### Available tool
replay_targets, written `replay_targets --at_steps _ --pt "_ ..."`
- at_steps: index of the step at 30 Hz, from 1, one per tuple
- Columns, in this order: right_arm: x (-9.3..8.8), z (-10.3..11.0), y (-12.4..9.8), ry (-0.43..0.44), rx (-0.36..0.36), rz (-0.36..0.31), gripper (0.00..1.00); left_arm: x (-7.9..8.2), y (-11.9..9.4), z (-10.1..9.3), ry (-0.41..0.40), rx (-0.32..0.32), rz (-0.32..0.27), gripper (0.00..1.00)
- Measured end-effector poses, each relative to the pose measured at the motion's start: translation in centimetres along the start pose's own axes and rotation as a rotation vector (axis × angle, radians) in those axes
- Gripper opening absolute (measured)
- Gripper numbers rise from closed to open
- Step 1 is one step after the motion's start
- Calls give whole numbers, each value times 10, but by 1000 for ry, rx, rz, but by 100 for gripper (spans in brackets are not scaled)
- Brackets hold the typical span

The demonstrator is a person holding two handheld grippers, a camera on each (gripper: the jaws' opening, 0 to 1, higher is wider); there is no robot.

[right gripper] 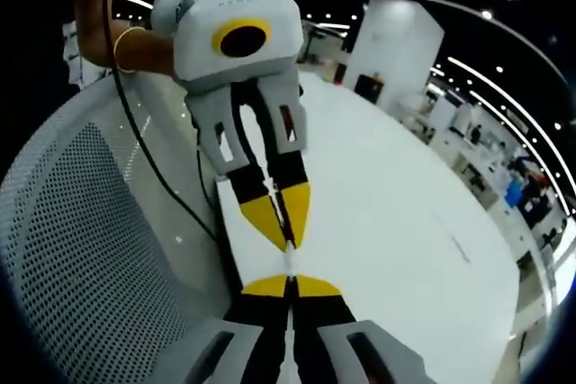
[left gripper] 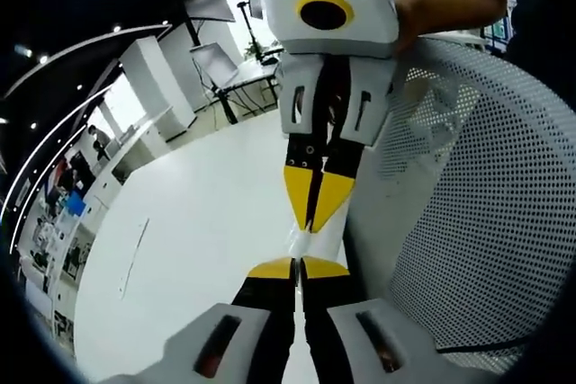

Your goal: Open the resealable bag by pulling the two sides of the seal apart until the entire bag opening is separated and visibly accessible.

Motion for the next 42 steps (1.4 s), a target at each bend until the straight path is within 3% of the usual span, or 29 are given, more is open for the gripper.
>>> replay_targets --at_steps 7,16,35,42 --pt "2 -1 -1 37 3 -24 5 1 3 1 -34 11 24 0" --pt "7 2 -1 -9 0 -34 5 2 9 -5 71 26 94 0" --pt "2 11 3 -65 34 11 0 5 10 -14 128 -10 78 0" --pt "1 10 4 -76 31 19 0 10 7 -13 108 -29 35 2"
Point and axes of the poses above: the point that each gripper's makers call its tool centre point, and the gripper's own axes: y roughly forward along the fingers, z roughly to its left, x roughly out of its top, the point moved 4 cm from there along -y, roughly backward along the fingers, and after that the axes turned 14 degrees about z, right-handed, at the moved point
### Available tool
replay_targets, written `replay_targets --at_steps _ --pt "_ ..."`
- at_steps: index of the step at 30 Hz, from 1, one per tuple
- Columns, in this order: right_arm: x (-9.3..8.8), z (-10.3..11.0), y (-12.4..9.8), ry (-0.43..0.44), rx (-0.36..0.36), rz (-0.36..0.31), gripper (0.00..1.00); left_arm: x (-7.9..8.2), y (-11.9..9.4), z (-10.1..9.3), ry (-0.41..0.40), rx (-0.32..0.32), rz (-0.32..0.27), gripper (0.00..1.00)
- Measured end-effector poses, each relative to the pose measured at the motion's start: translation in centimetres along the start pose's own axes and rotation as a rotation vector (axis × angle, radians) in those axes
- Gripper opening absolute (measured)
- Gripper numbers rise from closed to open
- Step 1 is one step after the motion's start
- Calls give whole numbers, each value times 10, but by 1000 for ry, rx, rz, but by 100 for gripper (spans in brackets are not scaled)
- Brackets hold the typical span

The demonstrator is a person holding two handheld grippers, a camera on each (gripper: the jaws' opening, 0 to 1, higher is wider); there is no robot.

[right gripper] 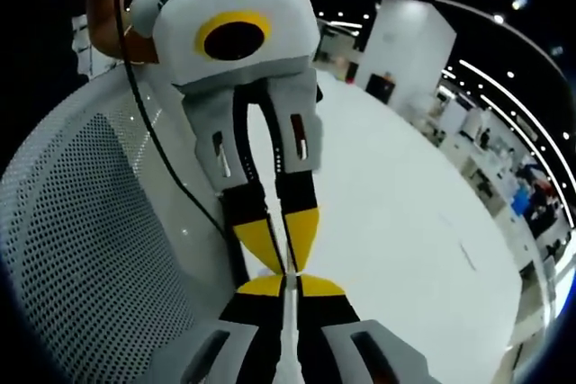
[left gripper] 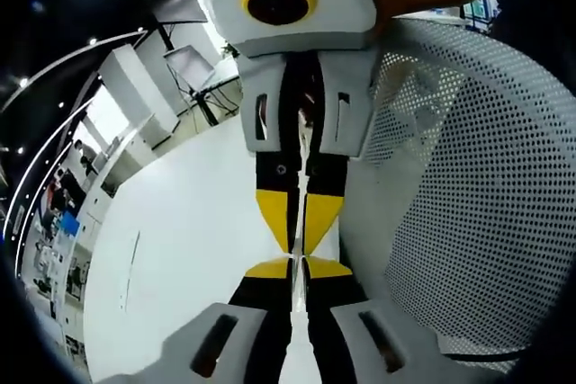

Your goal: Open the resealable bag by pulling the two sides of the seal apart until the entire bag opening is separated and visibly accessible.

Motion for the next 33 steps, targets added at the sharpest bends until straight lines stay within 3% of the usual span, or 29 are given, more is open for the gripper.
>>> replay_targets --at_steps 9,15,17,33 --pt "0 3 2 -18 8 9 0 -3 2 -3 0 -13 9 0" --pt "-1 4 3 -13 19 19 0 -4 4 -5 -72 -37 21 0" --pt "-1 0 2 14 8 8 0 -4 2 -2 -67 2 6 0" --pt "-2 -3 1 49 0 9 0 -2 -3 2 -71 20 -7 0"
Point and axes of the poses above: the point that each gripper's makers call its tool centre point, and the gripper's own axes: y roughly forward along the fingers, z roughly to its left, x roughly out of its top, the point moved 4 cm from there along -y, roughly backward along the fingers, and after that the axes turned 14 degrees about z, right-handed, at the moved point
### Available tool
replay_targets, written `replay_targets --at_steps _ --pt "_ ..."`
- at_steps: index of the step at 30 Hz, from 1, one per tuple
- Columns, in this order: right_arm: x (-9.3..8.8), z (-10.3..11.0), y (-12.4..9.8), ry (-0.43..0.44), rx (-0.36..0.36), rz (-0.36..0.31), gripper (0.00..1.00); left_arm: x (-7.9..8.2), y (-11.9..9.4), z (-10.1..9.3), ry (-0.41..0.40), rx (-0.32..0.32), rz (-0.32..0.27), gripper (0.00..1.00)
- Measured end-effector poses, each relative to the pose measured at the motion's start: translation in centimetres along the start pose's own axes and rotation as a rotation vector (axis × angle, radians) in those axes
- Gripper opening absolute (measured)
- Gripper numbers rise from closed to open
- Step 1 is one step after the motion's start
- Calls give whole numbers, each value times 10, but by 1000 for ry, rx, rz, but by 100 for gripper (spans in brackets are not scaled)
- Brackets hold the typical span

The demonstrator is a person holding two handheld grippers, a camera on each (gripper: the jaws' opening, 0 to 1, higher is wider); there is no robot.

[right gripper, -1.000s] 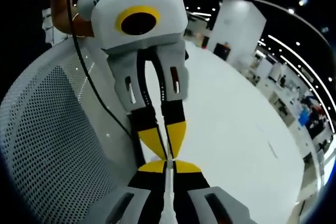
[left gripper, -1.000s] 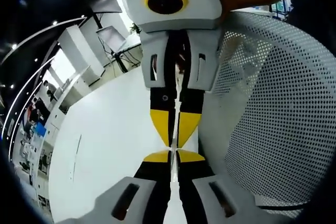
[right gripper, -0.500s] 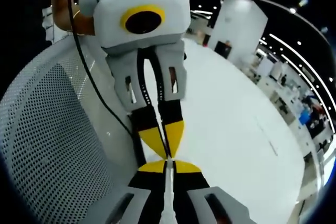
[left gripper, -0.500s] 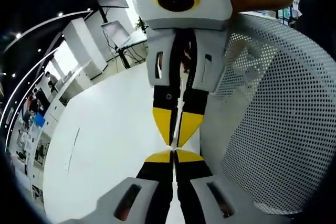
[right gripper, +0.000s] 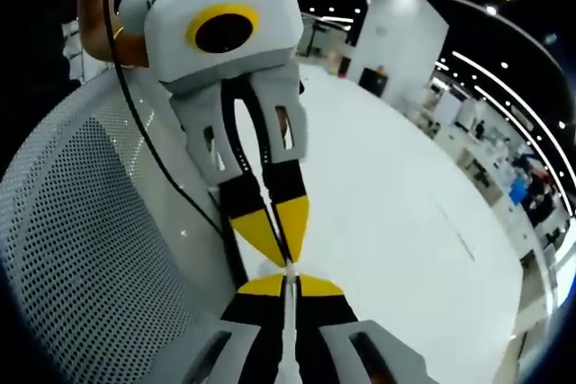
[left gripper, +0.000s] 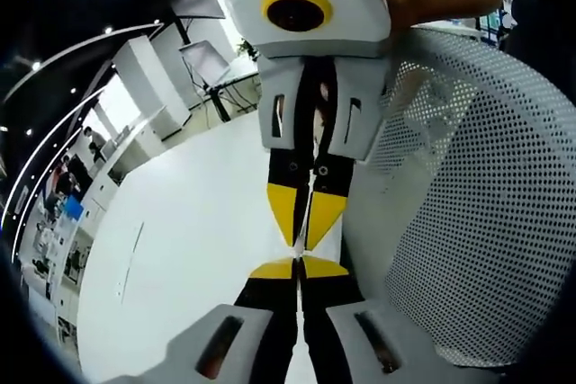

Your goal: Open the resealable bag by pulling the two sides of the seal apart until the entire bag opening is separated and visibly accessible.

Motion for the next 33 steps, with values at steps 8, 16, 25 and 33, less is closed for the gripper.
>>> replay_targets --at_steps 8,16,25,33 --pt "-1 -2 -1 18 -4 0 0 1 -3 1 -8 4 -14 0" --pt "-1 -2 -3 41 -11 12 0 1 -3 2 9 4 2 0" --pt "5 2 0 19 0 -8 4 2 5 -8 55 -22 41 0" --pt "2 5 2 -20 4 5 1 2 6 -5 68 -29 41 0"
Point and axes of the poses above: the point that each gripper's makers call its tool centre point, and the gripper's own axes: y roughly forward along the fingers, z roughly to its left, x roughly out of its top, the point moved 4 cm from there along -y, roughly backward along the fingers, and after that the axes turned 14 degrees about z, right-handed, at the moved point
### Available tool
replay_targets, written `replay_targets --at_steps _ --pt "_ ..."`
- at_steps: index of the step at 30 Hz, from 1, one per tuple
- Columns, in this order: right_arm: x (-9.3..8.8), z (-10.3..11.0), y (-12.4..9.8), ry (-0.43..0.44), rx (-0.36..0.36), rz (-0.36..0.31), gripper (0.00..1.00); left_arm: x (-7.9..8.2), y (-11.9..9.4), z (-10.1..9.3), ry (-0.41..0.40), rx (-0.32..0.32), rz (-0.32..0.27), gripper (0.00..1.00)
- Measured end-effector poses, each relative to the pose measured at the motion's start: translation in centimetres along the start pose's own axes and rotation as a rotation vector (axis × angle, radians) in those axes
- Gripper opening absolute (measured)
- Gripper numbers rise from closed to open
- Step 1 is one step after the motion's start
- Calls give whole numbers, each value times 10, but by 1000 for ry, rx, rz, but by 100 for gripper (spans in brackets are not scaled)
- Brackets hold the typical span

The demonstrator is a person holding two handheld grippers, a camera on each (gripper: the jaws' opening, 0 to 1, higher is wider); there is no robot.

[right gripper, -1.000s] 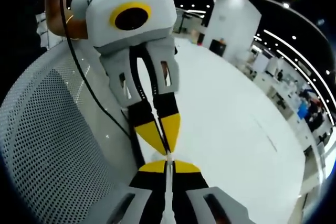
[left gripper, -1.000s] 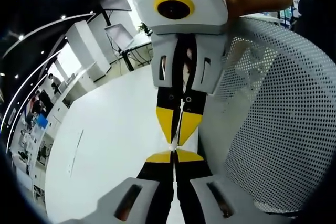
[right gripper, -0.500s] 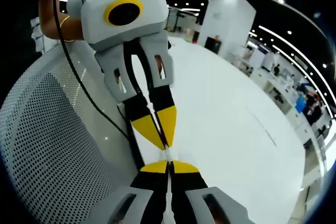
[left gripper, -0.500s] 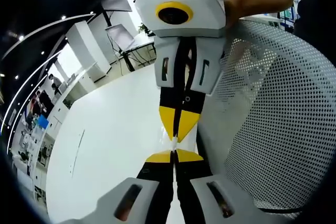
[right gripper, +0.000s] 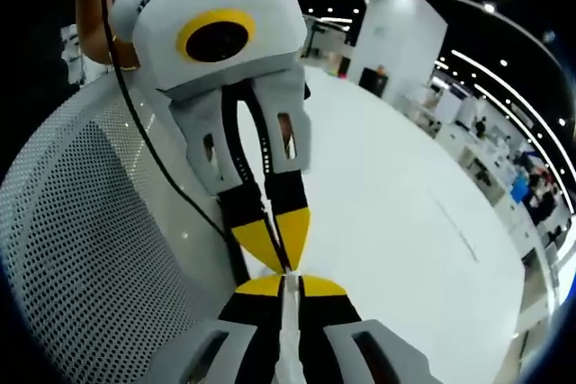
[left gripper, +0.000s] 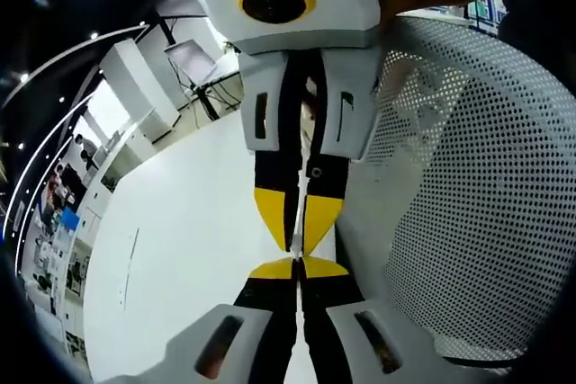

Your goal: Open the resealable bag by pulling the two sides of the seal apart until the entire bag opening is separated and visibly accessible.

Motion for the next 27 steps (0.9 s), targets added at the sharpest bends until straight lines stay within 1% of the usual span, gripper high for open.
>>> replay_targets --at_steps 5,7,12,15,17,18,21,25,27 --pt "-1 1 0 -20 3 10 0 0 2 1 -19 -16 7 0" --pt "-1 1 1 -35 1 15 0 -1 3 1 -39 -21 6 0" --pt "-3 0 -2 24 13 5 0 -1 -1 1 -57 -9 -8 0" --pt "-3 0 -2 23 11 8 0 -4 -3 3 -48 -4 -6 0" --pt "-4 0 -1 24 10 16 0 -6 -5 4 -58 -4 -13 0" --pt "-2 -1 -2 34 14 3 0 -7 -7 4 -74 -8 -21 0" --pt "-2 -2 -3 43 15 -10 0 -6 -10 7 -84 -4 -30 0" --pt "-2 -1 -3 47 13 -7 0 -5 -10 5 -64 8 -24 0" --pt "-2 -1 -4 54 16 -13 0 -6 -11 6 -74 7 -30 0"
Point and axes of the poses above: the point that each gripper's makers call its tool centre point, and the gripper's own axes: y roughly forward along the fingers, z roughly to its left, x roughly out of its top, the point moved 4 cm from there along -y, roughly backward along the fingers, and after that the axes turned 14 degrees about z, right-handed, at the moved point
